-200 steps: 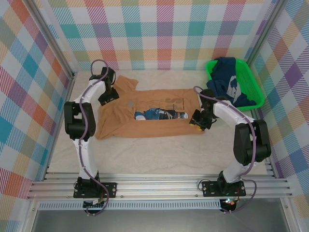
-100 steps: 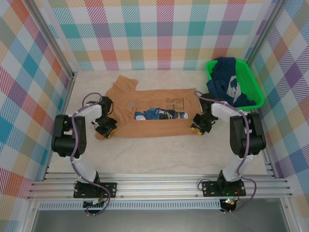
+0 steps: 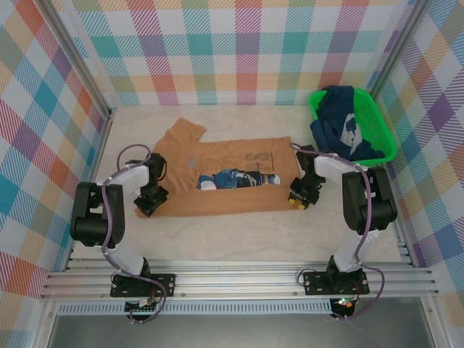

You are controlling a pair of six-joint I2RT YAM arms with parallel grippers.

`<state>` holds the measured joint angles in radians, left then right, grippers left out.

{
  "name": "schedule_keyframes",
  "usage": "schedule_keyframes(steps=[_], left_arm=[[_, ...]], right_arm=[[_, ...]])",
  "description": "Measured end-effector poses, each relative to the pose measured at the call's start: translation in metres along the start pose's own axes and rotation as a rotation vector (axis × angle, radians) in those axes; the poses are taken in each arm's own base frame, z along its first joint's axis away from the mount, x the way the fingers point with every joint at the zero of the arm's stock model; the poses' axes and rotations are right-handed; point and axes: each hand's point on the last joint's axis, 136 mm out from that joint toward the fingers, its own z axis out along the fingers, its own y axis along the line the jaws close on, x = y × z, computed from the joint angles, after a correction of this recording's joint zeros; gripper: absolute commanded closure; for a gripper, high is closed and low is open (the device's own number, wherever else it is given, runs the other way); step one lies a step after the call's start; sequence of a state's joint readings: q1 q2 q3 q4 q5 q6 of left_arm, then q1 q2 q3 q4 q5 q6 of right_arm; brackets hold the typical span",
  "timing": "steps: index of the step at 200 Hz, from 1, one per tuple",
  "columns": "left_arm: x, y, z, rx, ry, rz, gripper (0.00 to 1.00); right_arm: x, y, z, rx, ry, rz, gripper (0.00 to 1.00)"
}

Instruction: Fold and stack the t-shirts

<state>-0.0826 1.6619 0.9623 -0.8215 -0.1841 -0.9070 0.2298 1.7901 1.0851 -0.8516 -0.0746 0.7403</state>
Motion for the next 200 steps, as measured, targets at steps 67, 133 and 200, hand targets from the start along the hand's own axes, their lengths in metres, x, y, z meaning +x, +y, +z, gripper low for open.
schedule_keyframes(steps=[67,133,200], left_arm=[[-0.009,-0.008,-0.046,0.107,-0.049,-0.009,0.61],[0.011,-0.076,-0.011,0.191,0.080,-0.014,0.68],[0.032,-0.024,-0.002,0.122,0.070,0.012,0.69]], right_arm=[[0.006,0.010,-0.046,-0.038,-0.099,-0.042,0.67],[-0.019,0.032,-0.020,-0.045,-0.099,-0.056,0.81],[0.029,-0.011,0.005,0.060,0.006,-0.047,0.79]])
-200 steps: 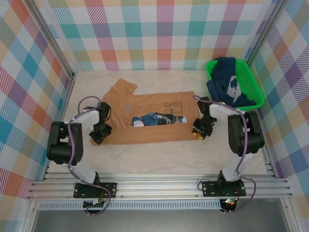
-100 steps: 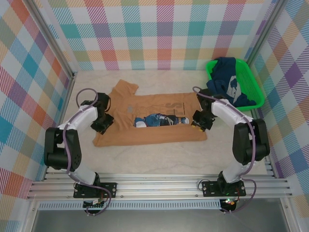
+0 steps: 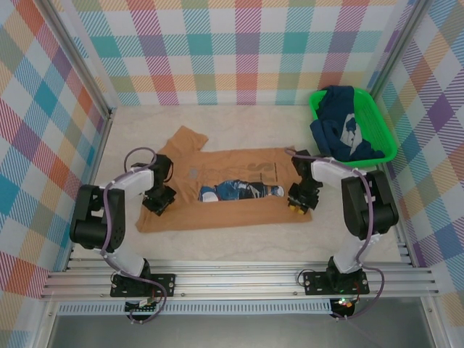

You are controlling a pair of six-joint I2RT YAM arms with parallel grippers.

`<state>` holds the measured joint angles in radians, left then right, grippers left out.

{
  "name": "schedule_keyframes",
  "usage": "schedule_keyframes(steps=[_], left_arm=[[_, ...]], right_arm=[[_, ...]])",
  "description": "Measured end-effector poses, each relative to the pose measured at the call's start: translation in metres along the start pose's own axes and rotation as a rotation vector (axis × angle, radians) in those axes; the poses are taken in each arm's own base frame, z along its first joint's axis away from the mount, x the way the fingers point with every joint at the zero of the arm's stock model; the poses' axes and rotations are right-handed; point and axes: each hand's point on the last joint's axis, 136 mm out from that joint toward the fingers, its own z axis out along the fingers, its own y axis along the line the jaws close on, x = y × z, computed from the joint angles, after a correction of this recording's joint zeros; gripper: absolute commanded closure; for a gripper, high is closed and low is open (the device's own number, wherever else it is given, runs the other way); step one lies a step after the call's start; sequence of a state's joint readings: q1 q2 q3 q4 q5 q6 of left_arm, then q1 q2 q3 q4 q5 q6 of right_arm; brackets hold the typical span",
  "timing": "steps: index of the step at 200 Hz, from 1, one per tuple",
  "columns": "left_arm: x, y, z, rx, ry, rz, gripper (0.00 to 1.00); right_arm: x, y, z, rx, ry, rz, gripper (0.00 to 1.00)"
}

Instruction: Fold and stack the t-shirts

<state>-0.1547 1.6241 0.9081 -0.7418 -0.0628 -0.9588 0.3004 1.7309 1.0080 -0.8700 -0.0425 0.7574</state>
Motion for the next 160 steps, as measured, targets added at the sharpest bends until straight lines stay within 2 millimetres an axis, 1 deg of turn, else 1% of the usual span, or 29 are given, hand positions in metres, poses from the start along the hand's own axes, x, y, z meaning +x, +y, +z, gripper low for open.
schedule_keyframes(steps=[21,35,44,49,58,77,84,90,99,104,114,139,160], left_arm=[[0.006,0.014,-0.002,-0.034,0.008,0.016,0.67],[0.006,0.019,-0.008,-0.058,-0.002,0.040,0.67],[0.004,0.017,-0.017,-0.060,-0.018,0.056,0.66],[0.002,0.011,-0.024,-0.049,-0.029,0.068,0.67],[-0.001,-0.004,-0.038,-0.013,-0.052,0.097,0.68],[-0.003,-0.053,-0.072,0.117,-0.096,0.167,0.69],[-0.001,-0.069,-0.080,0.151,-0.100,0.196,0.69],[0.002,-0.081,-0.083,0.168,-0.098,0.218,0.68],[0.009,-0.099,-0.081,0.186,-0.083,0.256,0.68],[0.012,-0.105,-0.078,0.186,-0.074,0.271,0.68],[0.021,-0.115,-0.065,0.173,-0.039,0.305,0.68],[0.042,-0.123,-0.029,0.109,0.050,0.378,0.69],[0.057,-0.127,-0.013,0.078,0.090,0.430,0.70]], right_arm=[[0.025,-0.012,0.004,0.037,0.044,-0.007,0.78],[0.033,-0.016,0.004,0.055,0.057,-0.007,0.77],[0.035,-0.017,0.001,0.056,0.056,-0.001,0.77],[0.035,-0.018,-0.001,0.056,0.052,0.001,0.76],[0.034,-0.017,-0.006,0.052,0.038,0.003,0.76],[0.026,-0.009,-0.021,0.037,0.002,-0.001,0.76],[0.022,-0.004,-0.026,0.024,-0.013,-0.003,0.76],[0.019,-0.001,-0.030,0.015,-0.027,-0.005,0.76],[0.015,0.005,-0.035,0.000,-0.043,-0.009,0.76],[0.013,0.007,-0.037,-0.005,-0.050,-0.010,0.76],[0.010,0.009,-0.041,-0.013,-0.059,-0.013,0.75],[0.009,0.009,-0.041,-0.010,-0.064,-0.013,0.75],[0.009,0.009,-0.041,-0.011,-0.065,-0.014,0.75]])
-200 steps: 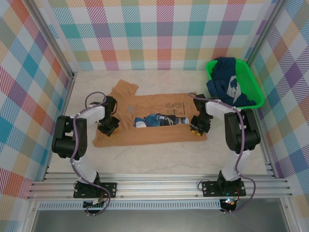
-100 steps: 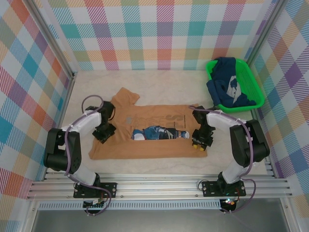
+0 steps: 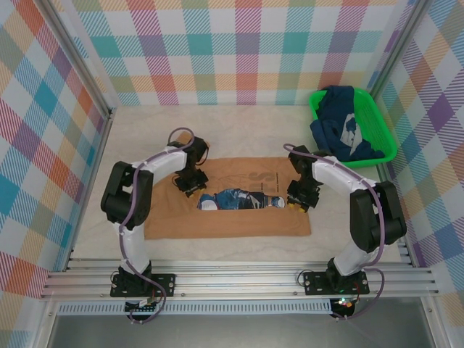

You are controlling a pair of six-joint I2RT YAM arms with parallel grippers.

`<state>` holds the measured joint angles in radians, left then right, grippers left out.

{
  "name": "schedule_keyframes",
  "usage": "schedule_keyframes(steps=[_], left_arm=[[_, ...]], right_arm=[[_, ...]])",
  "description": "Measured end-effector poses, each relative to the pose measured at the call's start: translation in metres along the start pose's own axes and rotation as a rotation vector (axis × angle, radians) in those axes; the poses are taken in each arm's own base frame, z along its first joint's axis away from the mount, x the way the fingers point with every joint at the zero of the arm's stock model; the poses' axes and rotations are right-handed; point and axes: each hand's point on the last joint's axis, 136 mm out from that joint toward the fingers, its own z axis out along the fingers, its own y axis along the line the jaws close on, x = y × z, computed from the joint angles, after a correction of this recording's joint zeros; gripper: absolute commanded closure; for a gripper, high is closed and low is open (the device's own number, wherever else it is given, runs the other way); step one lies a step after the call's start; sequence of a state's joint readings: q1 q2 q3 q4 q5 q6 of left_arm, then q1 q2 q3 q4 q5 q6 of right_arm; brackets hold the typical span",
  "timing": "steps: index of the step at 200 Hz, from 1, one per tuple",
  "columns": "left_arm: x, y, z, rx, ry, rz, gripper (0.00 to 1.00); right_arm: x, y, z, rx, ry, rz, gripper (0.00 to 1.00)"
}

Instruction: Fold and stack the t-shirts

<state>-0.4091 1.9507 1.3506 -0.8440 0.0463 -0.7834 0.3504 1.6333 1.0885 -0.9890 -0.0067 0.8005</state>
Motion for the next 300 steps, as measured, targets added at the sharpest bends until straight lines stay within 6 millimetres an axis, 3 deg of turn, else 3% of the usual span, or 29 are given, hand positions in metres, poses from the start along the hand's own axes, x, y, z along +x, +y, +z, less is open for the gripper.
schedule_keyframes(steps=[37,65,138,178,205,230,253,273,300], left_arm=[[0.003,-0.007,0.003,-0.006,-0.001,0.051,0.84],[0.003,-0.010,-0.002,-0.008,-0.010,0.070,0.85],[0.004,-0.030,-0.013,0.028,-0.043,0.136,0.59],[-0.011,-0.034,-0.042,0.115,-0.098,0.108,0.58],[-0.054,-0.017,-0.064,0.165,-0.153,-0.001,0.59],[-0.112,0.002,-0.082,0.220,-0.235,-0.126,0.61],[-0.166,0.007,-0.095,0.270,-0.328,-0.202,0.64],[-0.206,0.002,-0.094,0.299,-0.372,-0.243,0.65],[-0.248,-0.007,-0.077,0.322,-0.401,-0.283,0.63]], right_arm=[[0.000,0.000,0.000,0.000,0.000,0.000,0.75],[0.000,0.000,0.000,0.000,0.000,0.000,0.75],[0.000,0.000,0.001,-0.002,-0.001,-0.008,0.74],[-0.009,0.007,-0.006,-0.022,-0.034,-0.030,0.73],[-0.035,0.026,-0.023,-0.072,-0.114,-0.048,0.70],[-0.070,0.048,-0.039,-0.116,-0.229,-0.068,0.67],[-0.108,0.066,-0.048,-0.114,-0.351,-0.082,0.66],[-0.141,0.076,-0.046,-0.086,-0.420,-0.076,0.66],[-0.179,0.080,-0.028,-0.044,-0.443,-0.047,0.66]])
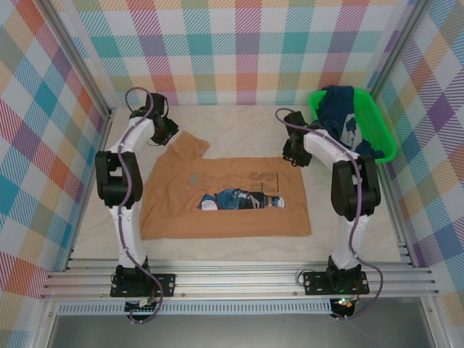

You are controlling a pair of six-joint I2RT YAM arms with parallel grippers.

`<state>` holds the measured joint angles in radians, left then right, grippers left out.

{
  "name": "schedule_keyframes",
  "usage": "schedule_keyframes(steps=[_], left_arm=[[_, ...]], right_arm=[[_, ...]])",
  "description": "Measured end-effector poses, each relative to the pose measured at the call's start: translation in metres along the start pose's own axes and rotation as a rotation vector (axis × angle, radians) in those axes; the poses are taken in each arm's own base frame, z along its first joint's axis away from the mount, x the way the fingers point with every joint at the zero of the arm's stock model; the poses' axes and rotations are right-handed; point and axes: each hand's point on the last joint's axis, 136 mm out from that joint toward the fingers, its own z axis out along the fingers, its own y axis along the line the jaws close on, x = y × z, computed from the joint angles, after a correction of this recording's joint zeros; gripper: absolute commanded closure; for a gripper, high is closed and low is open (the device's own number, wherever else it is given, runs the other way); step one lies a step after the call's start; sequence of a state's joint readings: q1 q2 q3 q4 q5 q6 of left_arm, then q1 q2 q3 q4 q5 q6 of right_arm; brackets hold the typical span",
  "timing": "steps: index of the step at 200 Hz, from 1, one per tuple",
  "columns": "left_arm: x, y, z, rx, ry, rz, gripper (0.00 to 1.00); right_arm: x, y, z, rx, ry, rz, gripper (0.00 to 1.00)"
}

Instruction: Fold and stack the t-shirts

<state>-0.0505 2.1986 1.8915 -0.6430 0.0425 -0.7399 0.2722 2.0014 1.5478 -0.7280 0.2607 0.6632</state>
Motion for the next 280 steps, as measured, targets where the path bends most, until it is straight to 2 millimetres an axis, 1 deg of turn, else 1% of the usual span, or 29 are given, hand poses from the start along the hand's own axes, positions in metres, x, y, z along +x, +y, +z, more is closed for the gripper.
schedule_keyframes(steps=[14,30,54,77,101,134,150,168,186,208,217,246,261,280], left_arm=[[-0.007,-0.005,0.014,0.006,-0.006,-0.004,0.62],[-0.014,-0.013,0.024,0.027,-0.020,-0.002,0.61],[-0.025,-0.031,0.032,0.086,-0.041,0.004,0.60],[-0.032,-0.043,0.040,0.126,-0.056,0.028,0.59],[-0.038,-0.049,0.052,0.141,-0.068,0.058,0.58],[-0.042,-0.053,0.070,0.144,-0.075,0.088,0.57],[-0.044,-0.054,0.075,0.144,-0.078,0.093,0.57],[-0.043,-0.053,0.077,0.138,-0.074,0.099,0.56],[-0.045,-0.055,0.076,0.135,-0.078,0.108,0.54],[-0.048,-0.059,0.076,0.137,-0.088,0.123,0.53],[-0.048,-0.061,0.077,0.134,-0.092,0.136,0.53],[-0.042,-0.057,0.085,0.100,-0.092,0.172,0.54],[-0.035,-0.054,0.092,0.077,-0.081,0.194,0.55],[-0.024,-0.051,0.100,0.049,-0.068,0.223,0.57]], right_arm=[[-0.009,-0.004,0.016,0.027,0.004,0.014,0.66],[-0.016,-0.010,0.031,0.047,0.013,0.031,0.67],[-0.023,-0.013,0.045,0.048,0.029,0.041,0.68],[-0.031,-0.005,0.054,0.022,0.035,0.034,0.69],[-0.036,0.004,0.055,-0.008,0.033,0.025,0.70],[-0.039,0.010,0.055,-0.031,0.035,0.027,0.70],[-0.040,0.012,0.056,-0.037,0.028,0.029,0.66],[-0.039,0.011,0.057,-0.038,0.031,0.028,0.67],[-0.037,0.010,0.056,-0.026,0.047,0.028,0.73],[-0.039,0.013,0.061,-0.021,0.059,0.039,0.88],[-0.038,0.012,0.062,-0.016,0.063,0.042,0.92],[-0.037,0.011,0.061,-0.016,0.066,0.059,0.97],[-0.036,0.011,0.060,-0.018,0.068,0.063,0.99],[-0.034,0.010,0.059,-0.019,0.073,0.067,1.00]])
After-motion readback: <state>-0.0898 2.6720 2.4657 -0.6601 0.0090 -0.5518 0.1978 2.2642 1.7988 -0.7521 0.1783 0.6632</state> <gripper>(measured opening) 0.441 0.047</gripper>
